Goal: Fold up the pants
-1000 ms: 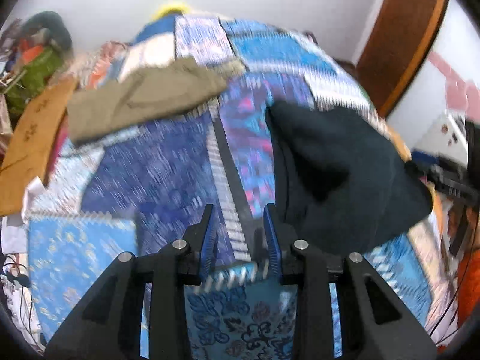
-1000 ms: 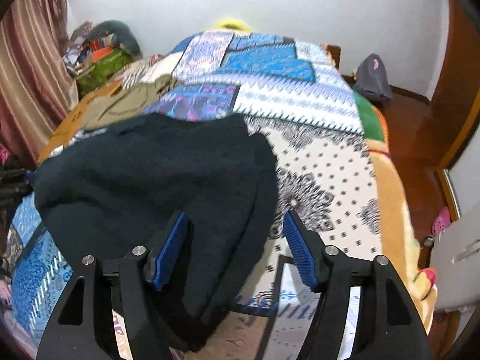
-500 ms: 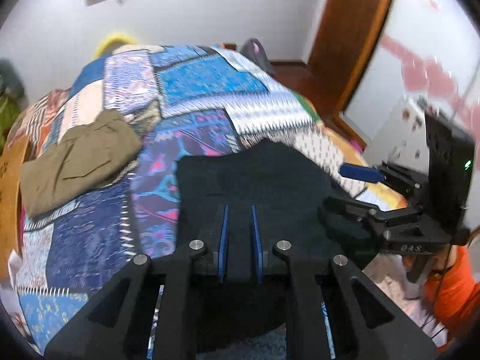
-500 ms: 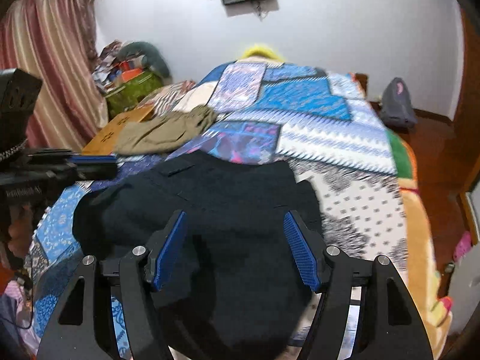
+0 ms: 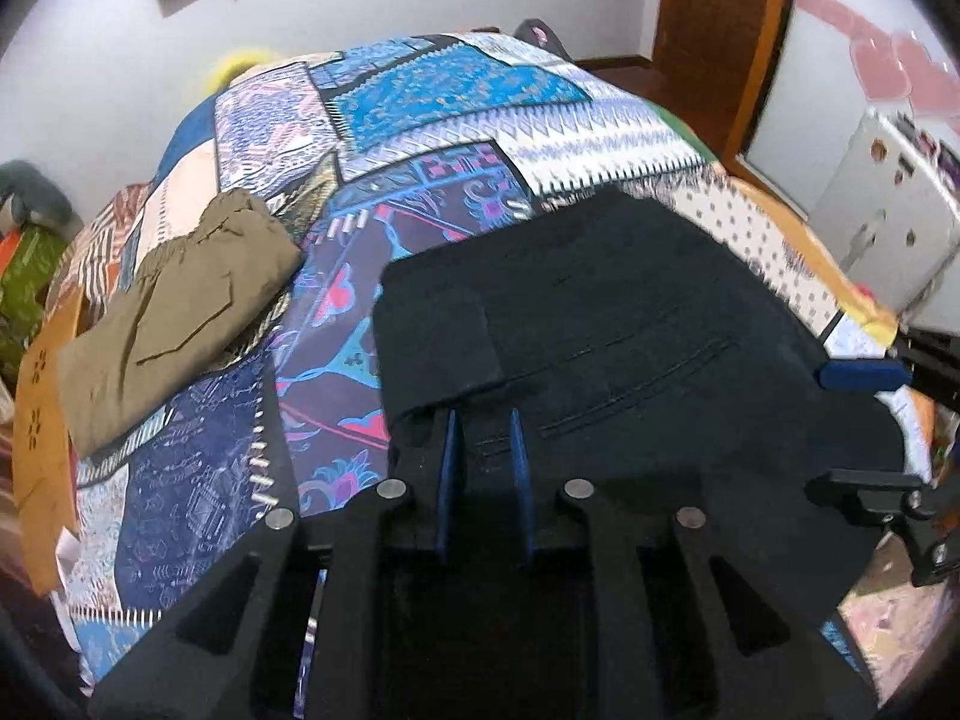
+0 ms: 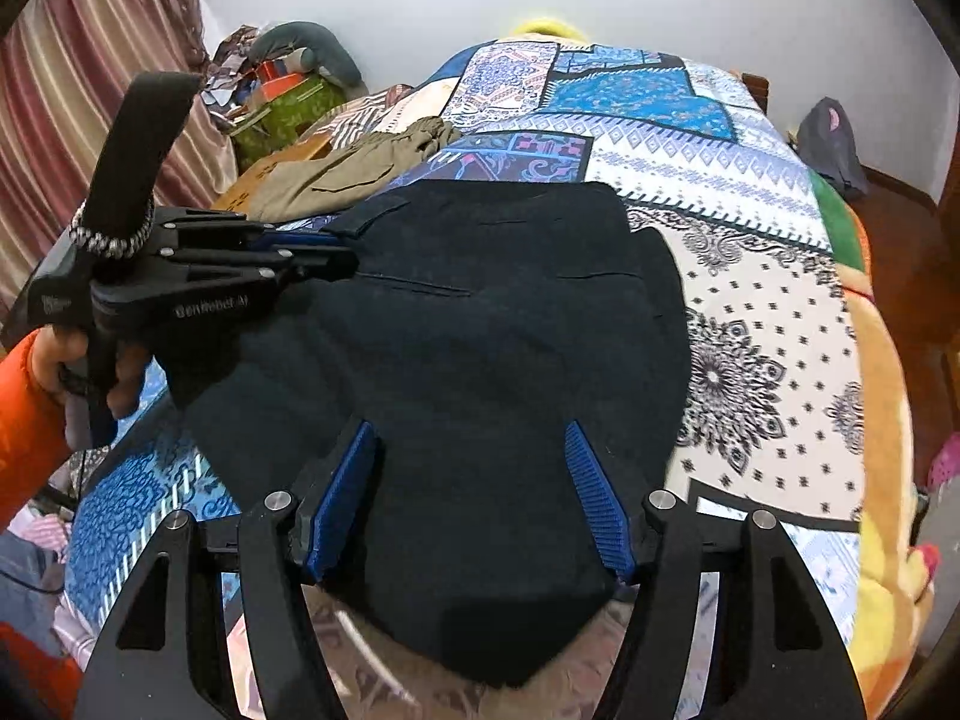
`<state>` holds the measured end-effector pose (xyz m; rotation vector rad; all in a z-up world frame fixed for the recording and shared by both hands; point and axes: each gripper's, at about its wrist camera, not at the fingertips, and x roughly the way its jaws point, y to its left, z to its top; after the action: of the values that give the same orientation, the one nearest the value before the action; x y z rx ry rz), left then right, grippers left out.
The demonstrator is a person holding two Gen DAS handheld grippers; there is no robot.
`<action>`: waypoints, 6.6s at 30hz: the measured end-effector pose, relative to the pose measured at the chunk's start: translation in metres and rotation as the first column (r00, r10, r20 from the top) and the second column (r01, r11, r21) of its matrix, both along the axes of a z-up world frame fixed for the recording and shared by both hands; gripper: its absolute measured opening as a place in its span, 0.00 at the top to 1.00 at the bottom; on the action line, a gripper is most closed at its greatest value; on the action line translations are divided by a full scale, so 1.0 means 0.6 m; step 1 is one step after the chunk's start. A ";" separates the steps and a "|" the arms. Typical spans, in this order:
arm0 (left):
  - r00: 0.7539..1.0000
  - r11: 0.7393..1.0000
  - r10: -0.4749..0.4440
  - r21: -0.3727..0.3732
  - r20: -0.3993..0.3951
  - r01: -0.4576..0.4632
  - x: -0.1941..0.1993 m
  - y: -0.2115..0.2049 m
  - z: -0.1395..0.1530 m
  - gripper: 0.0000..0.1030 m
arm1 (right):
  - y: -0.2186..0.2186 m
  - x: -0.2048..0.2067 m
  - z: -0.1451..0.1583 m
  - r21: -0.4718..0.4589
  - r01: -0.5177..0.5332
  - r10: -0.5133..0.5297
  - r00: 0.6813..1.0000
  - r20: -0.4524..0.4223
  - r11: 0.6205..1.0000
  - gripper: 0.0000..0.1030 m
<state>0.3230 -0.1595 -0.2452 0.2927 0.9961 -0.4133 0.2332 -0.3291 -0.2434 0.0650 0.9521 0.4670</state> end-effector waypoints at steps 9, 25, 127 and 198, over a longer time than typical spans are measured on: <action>0.991 0.993 0.110 -0.048 0.075 -0.106 -0.035 0.070 0.098 0.22 | -0.039 -0.025 0.053 -0.134 0.136 -0.128 0.989 0.069 0.982 0.35; 0.977 0.987 0.061 -0.134 -0.204 -0.090 -0.004 0.054 0.003 0.18 | -0.056 0.037 -0.011 -0.017 0.151 -0.152 0.984 -0.092 0.988 0.27; 0.999 0.974 -0.002 -0.228 0.033 0.009 0.084 0.020 0.113 0.80 | -0.008 0.153 0.064 0.119 0.005 -0.006 1.000 0.006 0.993 0.75; 0.697 0.920 0.375 -0.335 0.612 -0.201 -0.324 0.338 0.463 0.41 | 0.261 -0.107 0.449 0.112 -0.240 0.115 0.760 0.639 0.964 0.51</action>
<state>0.1284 0.0431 0.0325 0.0372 0.2554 -0.1076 0.1688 -0.1724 0.0257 -0.0150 0.2429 0.7012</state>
